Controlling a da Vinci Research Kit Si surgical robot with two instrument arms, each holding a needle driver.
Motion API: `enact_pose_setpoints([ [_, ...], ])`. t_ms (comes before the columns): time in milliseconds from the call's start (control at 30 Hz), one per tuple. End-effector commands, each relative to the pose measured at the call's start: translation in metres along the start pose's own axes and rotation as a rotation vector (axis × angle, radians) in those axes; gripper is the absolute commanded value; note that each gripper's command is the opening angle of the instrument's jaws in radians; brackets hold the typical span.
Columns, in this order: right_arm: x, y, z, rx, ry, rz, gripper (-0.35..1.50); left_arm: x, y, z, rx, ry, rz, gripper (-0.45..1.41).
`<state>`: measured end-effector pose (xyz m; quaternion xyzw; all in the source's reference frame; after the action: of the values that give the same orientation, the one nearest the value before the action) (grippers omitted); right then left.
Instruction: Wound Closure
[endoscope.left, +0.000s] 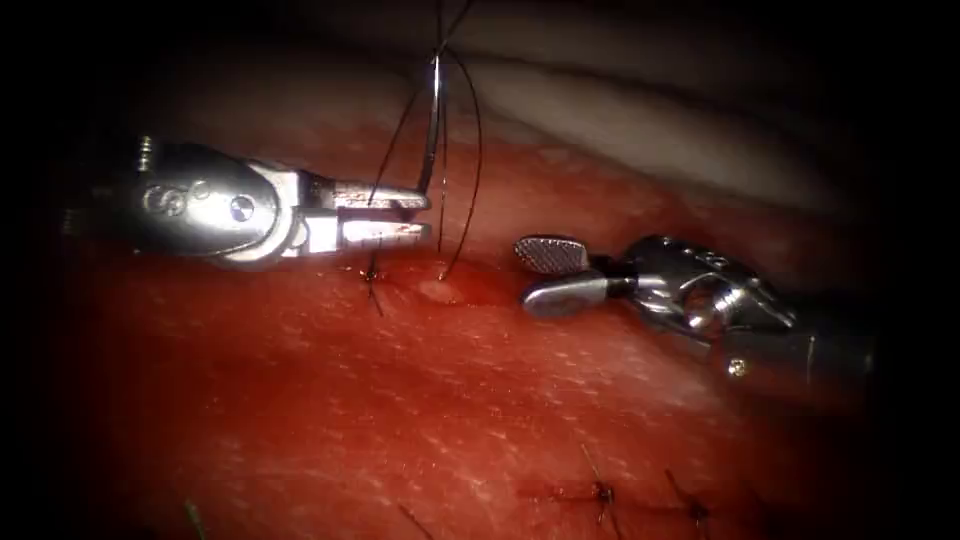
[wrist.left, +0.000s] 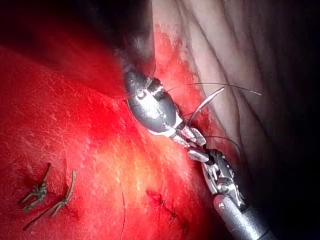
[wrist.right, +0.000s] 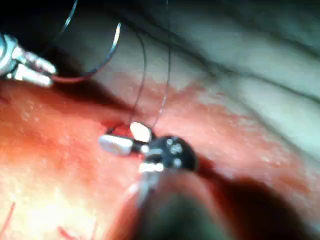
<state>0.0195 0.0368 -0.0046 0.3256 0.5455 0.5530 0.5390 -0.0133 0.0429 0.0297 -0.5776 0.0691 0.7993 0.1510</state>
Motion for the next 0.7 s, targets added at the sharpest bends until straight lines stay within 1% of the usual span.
enact_pose_setpoints([
  [33, 0.0007, -0.0004, 0.0012, -0.021, 0.000, 0.035, 0.94, -0.0009, 0.0012, 0.0008, 0.000, -0.009, 0.011, -0.35],
  [67, 0.0007, -0.0004, 0.0012, -0.021, 0.000, 0.035, 0.94, -0.0009, 0.0012, 0.0008, 0.000, -0.009, 0.011, -0.35],
  [100, 0.0010, -0.0008, 0.0014, -0.058, -0.004, 0.102, 0.91, -0.0015, 0.0023, 0.0013, 0.005, -0.019, 0.034, -0.35],
  [133, 0.0011, -0.0009, 0.0014, -0.067, 0.001, 0.127, 0.89, -0.0017, 0.0027, 0.0014, 0.008, -0.021, 0.043, -0.35],
  [200, 0.0012, -0.0011, 0.0015, -0.078, 0.003, 0.158, 0.89, -0.0019, 0.0032, 0.0016, 0.008, -0.025, 0.052, -0.35],
  [267, 0.0012, -0.0012, 0.0019, -0.110, -0.004, 0.210, 0.91, -0.0019, 0.0038, 0.0018, 0.009, -0.034, 0.091, -0.35],
  [367, 0.0008, -0.0015, 0.0028, -0.138, -0.025, 0.226, 0.91, -0.0017, 0.0041, 0.0018, 0.012, -0.037, 0.114, -0.35],
  [533, 0.0009, -0.0015, 0.0046, -0.178, -0.035, 0.244, 0.89, -0.0011, 0.0047, 0.0020, 0.018, -0.043, 0.149, -0.35],
  [567, 0.0009, -0.0015, 0.0051, -0.189, -0.035, 0.250, 0.89, -0.0010, 0.0048, 0.0020, 0.019, -0.045, 0.155, -0.35],
  [700, 0.0012, -0.0013, 0.0055, -0.219, -0.017, 0.261, 0.91, -0.0009, 0.0050, 0.0021, 0.019, -0.049, 0.172, -0.35],
])
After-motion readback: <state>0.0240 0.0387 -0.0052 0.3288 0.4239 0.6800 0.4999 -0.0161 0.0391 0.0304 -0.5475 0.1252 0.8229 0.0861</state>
